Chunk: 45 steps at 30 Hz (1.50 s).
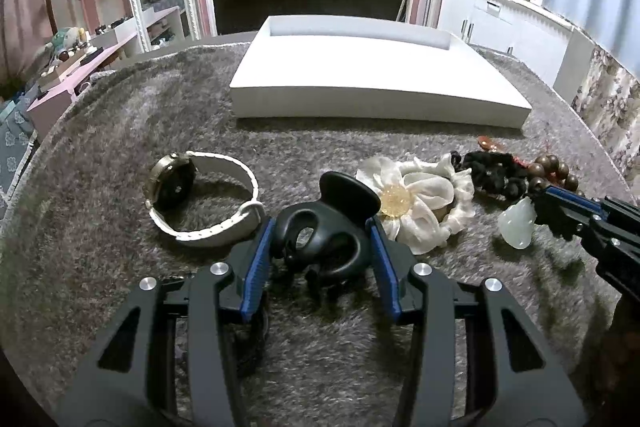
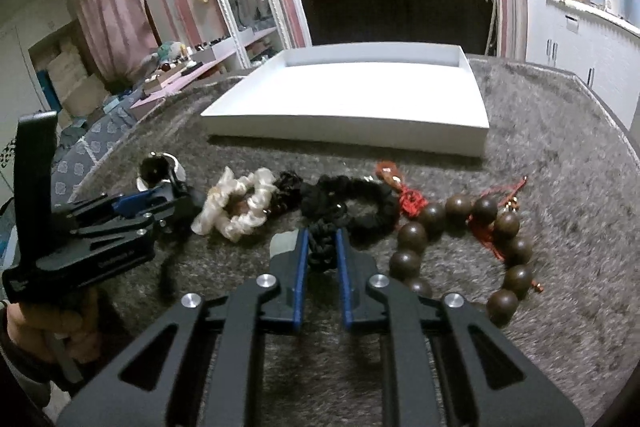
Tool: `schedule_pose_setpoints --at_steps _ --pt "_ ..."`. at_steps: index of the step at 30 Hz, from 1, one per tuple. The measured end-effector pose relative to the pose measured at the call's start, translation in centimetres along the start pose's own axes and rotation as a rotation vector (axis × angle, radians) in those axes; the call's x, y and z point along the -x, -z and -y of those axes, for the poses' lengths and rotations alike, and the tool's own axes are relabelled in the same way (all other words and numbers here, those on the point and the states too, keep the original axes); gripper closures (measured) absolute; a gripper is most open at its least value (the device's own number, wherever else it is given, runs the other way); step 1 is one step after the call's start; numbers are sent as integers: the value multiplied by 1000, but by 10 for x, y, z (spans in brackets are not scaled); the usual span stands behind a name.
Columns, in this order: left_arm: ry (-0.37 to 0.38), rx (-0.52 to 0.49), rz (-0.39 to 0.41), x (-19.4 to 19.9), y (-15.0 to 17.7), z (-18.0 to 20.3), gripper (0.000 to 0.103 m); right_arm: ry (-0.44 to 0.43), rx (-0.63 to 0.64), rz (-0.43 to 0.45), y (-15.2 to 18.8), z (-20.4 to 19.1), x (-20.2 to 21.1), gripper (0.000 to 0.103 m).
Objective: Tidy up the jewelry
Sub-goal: 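Carry both items into white tray and open both tools to release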
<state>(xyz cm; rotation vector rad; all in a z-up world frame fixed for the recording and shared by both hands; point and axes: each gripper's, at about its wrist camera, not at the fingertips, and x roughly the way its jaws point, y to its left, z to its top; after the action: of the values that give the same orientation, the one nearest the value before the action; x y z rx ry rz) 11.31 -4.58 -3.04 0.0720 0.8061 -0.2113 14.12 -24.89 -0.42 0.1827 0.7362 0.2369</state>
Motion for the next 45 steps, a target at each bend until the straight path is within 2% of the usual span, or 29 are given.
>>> schedule_pose_setpoints --at_steps 8,12,15,17,21,25,29,31,35,38,45 --pt "2 2 61 28 -15 -3 58 11 19 77 -18 -2 28 90" --pt "-22 -38 152 46 -50 1 58 46 45 202 -56 3 58 90" --pt "-1 -30 178 39 -86 -4 58 72 55 262 -93 15 58 90" --pt "-14 -23 185 20 -111 -10 58 81 48 238 -115 28 39 90" --pt "-52 10 95 -37 -136 -22 58 109 -11 131 -137 60 -21 90" --pt "-57 44 -5 -80 -141 -35 58 113 -74 3 -127 85 -73 90" --pt "-52 35 -79 -105 -137 -38 58 134 -87 -62 -121 95 -95 90" --pt "-44 44 -108 -112 -132 -40 58 143 -97 -85 -118 100 -102 90" --pt "-63 32 -116 -108 -127 -38 58 166 -101 -95 -117 113 -106 90" --pt "-66 22 -121 -103 -122 -32 58 148 -95 -106 -121 120 -110 90" --pt "-66 28 -118 -102 -118 -28 57 171 -44 -123 -122 113 -112 90"
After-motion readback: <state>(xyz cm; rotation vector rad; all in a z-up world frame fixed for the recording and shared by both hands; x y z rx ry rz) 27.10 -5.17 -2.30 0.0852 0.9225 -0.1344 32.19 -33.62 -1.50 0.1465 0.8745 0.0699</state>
